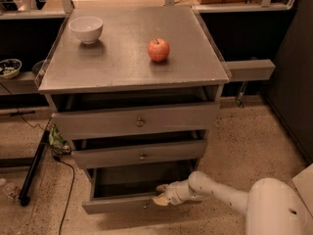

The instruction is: Open bottom drawer

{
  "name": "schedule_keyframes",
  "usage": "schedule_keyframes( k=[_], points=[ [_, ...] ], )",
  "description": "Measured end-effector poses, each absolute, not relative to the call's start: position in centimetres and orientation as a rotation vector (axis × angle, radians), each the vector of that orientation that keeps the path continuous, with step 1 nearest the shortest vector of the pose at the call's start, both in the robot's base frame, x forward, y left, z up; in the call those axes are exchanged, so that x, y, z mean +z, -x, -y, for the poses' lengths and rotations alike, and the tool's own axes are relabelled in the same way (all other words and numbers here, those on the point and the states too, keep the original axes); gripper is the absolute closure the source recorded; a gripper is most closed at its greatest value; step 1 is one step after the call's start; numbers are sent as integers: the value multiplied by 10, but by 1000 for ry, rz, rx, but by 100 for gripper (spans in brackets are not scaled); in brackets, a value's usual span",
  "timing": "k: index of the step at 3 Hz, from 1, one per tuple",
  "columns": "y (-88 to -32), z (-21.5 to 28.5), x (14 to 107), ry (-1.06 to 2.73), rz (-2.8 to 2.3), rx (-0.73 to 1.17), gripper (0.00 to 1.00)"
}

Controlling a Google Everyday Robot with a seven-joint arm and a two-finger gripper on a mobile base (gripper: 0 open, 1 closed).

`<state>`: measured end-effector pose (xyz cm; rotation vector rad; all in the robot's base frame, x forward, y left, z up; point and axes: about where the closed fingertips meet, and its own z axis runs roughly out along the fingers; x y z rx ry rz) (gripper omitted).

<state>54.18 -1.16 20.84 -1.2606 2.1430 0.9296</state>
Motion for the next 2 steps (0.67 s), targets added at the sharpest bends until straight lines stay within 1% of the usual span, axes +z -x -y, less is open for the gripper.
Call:
schedule_keyframes(
  k=[1,2],
  points=[
    [-542,12,208,1261,-2143,930,51],
    [-542,12,208,1261,-2143,930,28]
  ],
)
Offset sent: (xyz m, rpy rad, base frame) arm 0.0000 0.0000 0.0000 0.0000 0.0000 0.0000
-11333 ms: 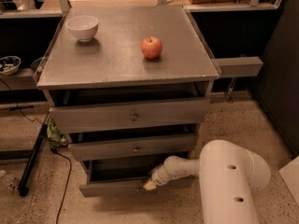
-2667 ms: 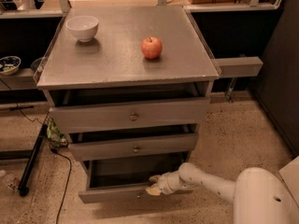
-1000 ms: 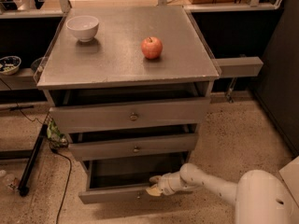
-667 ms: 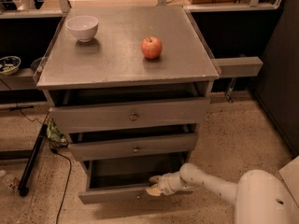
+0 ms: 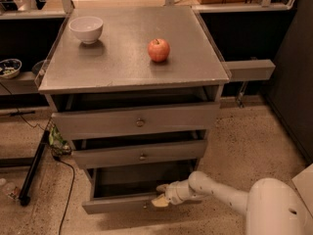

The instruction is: Open bottom drawer

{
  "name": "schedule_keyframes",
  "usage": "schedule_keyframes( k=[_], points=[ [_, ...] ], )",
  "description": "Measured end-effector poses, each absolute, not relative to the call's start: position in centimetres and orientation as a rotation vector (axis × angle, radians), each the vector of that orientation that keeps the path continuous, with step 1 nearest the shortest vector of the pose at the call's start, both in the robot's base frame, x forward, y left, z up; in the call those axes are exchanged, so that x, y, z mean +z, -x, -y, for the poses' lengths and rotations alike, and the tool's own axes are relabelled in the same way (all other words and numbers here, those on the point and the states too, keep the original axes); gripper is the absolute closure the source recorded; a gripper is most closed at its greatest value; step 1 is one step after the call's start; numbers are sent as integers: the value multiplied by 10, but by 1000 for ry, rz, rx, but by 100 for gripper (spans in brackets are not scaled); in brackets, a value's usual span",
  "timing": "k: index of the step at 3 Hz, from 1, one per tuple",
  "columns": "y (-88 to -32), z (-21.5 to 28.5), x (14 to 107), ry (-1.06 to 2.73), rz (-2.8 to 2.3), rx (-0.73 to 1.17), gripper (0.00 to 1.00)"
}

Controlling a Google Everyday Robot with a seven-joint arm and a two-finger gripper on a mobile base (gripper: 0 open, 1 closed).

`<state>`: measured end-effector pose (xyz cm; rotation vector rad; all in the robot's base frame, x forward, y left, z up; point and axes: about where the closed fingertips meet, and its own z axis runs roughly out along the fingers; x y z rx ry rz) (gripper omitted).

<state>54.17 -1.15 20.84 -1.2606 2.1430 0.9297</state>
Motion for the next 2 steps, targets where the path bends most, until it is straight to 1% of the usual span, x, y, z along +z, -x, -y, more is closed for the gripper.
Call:
schedule_keyframes(
  k=[1,2],
  points=[
    [-542,11,208,1261,-2143,930,0],
    [-542,11,208,1261,-2143,930,0]
  ],
)
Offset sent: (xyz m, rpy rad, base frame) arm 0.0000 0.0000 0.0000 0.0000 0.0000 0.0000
